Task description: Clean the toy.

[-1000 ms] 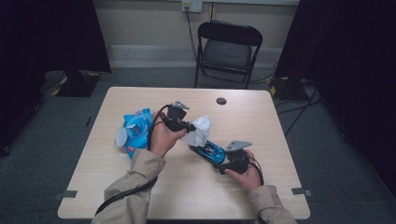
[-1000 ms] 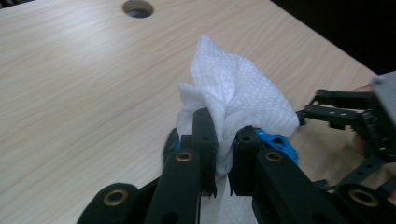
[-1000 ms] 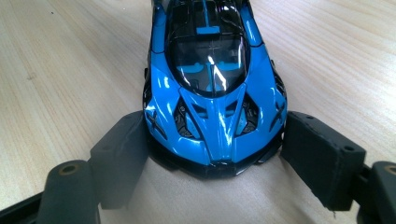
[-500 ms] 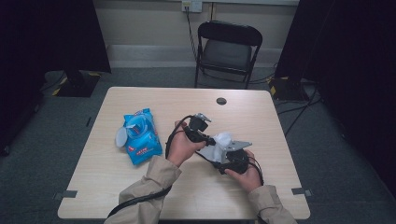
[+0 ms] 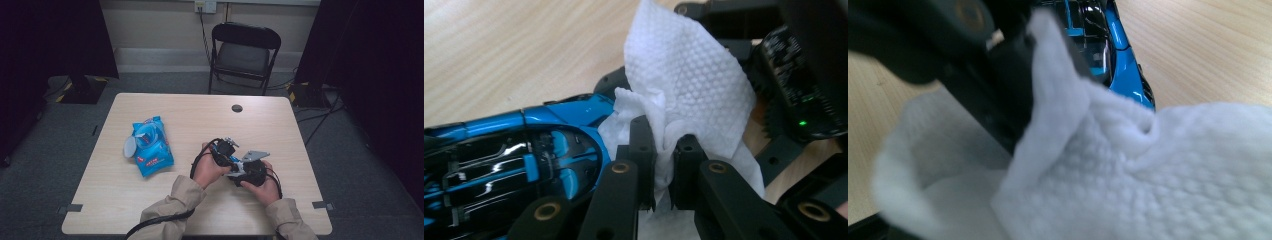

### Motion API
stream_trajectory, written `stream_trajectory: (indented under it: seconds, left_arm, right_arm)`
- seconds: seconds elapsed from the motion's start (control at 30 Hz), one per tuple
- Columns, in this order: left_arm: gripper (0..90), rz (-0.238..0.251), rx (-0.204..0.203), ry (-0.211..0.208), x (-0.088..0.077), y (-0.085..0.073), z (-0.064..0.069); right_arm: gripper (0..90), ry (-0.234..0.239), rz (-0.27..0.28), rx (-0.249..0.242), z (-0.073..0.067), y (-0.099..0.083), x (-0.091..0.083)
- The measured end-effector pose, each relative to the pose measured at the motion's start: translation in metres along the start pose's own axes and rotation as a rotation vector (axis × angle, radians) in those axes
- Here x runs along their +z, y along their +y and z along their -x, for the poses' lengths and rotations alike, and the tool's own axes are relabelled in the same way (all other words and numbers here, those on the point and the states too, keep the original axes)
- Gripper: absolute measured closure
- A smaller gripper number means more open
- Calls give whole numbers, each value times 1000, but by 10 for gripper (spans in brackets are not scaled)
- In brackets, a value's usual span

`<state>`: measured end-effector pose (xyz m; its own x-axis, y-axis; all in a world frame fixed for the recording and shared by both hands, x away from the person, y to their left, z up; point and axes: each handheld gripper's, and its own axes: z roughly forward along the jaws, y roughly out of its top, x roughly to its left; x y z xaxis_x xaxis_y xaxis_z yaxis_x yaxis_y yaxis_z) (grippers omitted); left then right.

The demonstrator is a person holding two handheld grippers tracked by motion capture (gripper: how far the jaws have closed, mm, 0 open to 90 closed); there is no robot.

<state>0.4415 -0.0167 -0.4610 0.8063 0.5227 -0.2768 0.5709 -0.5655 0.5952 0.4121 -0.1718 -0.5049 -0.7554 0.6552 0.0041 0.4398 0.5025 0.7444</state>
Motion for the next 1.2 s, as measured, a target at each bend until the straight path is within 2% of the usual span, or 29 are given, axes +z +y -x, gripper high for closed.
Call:
stream_trajectory:
  seconds: [0.2, 0.37, 1.2]
  left_arm:
    - [832, -11, 12, 11, 2, -2, -1]
    - [832, -14, 28, 43, -3, 0, -5]
    - [831, 59, -45, 134, -32, 1, -38]
  right_arm:
    - [230, 1, 1, -1, 0, 0, 0]
    - [230, 1, -1, -1, 0, 0, 0]
    - [255, 9, 3, -8, 0, 0, 0]
